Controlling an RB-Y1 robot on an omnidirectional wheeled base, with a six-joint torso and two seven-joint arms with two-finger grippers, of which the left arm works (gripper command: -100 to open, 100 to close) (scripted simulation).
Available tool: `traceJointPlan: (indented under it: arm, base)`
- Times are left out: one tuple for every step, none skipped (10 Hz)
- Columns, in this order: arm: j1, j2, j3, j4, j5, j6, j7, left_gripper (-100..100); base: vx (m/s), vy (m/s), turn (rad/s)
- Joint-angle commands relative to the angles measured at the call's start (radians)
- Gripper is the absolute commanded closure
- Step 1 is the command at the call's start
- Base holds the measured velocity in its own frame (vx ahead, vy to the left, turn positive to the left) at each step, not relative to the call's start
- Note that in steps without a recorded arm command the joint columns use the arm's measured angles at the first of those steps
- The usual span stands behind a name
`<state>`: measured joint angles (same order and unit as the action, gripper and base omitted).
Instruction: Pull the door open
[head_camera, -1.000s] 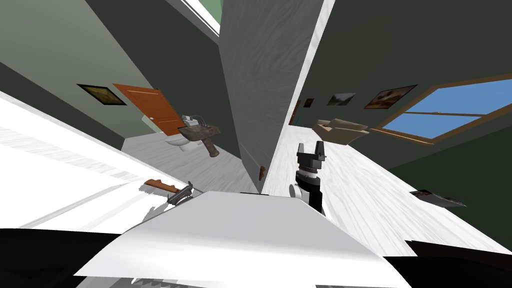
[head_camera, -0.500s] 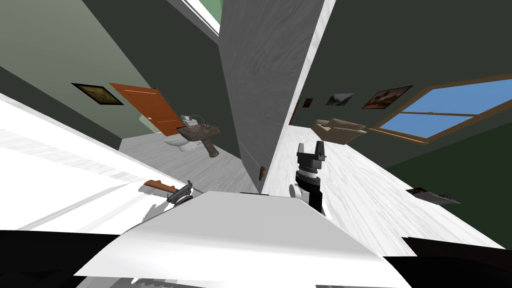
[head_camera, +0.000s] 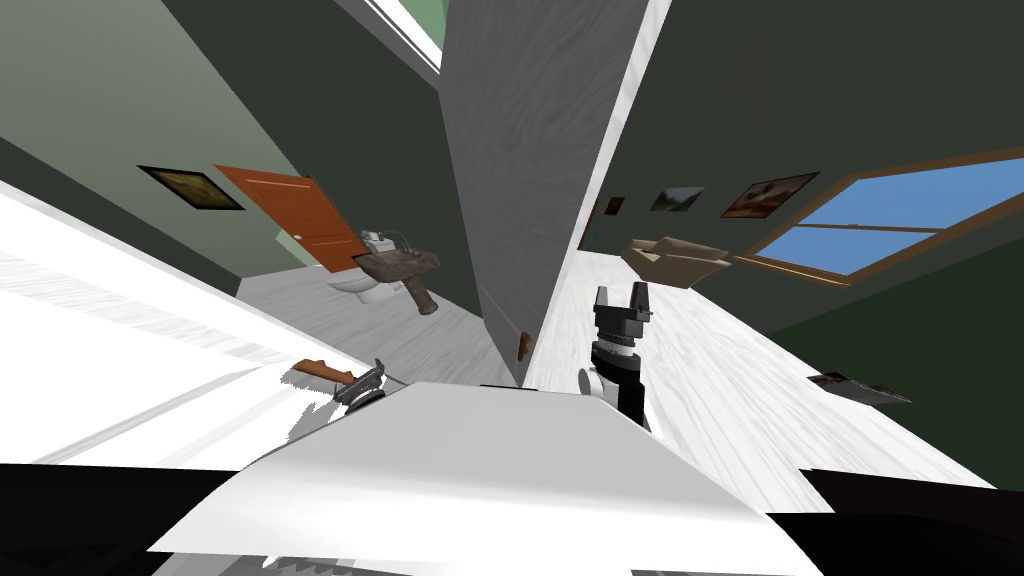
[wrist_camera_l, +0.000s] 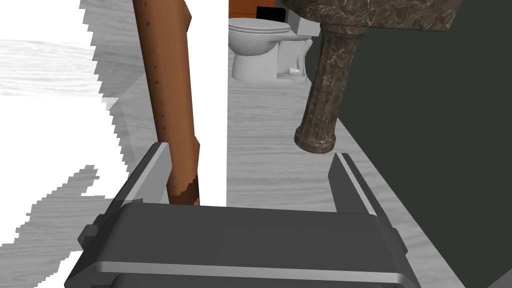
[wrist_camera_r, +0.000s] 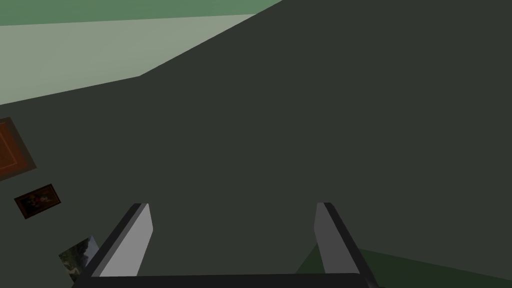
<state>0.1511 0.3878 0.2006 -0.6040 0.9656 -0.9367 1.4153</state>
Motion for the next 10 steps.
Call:
traceJointPlan:
  arm:
    - [-0.006, -0.006, 0.038, 0.007, -0.05, 0.013, 0.016, -100]
    - [-0.012, -0.011, 0.071, 0.014, -0.078, 0.023, 0.03, -100]
    - [-0.012, -0.011, 0.071, 0.014, -0.096, 0.023, 0.03, -100]
    - [-0.012, -0.011, 0.071, 0.014, -0.096, 0.023, 0.03, -100]
    - [-0.012, -0.011, 0.071, 0.014, -0.096, 0.023, 0.03, -100]
    - [-0.012, -0.011, 0.071, 0.014, -0.096, 0.023, 0.03, -100]
    - [-0.012, -0.011, 0.071, 0.014, -0.096, 0.023, 0.03, -100]
    - [-0.012, -0.011, 0.071, 0.014, -0.096, 0.023, 0.03, -100]
    - [-0.012, -0.011, 0.071, 0.014, -0.096, 0.023, 0.03, -100]
    - [-0.012, -0.011, 0.071, 0.014, -0.096, 0.023, 0.03, -100]
  base:
    - [-0.03, 0.037, 0.008]
    - [-0.016, 0.042, -0.036]
    - [-0.021, 0.026, 0.005]
    - [-0.005, -0.001, 0.016]
    - [0.0, 0.0, 0.0]
    - [0.003, 0.009, -0.025]
    - [-0.005, -0.003, 0.018]
    - [-0.003, -0.01, 0.026]
    - [0.011, 0.006, -0.04]
    - [0.005, 0.0, -0.012]
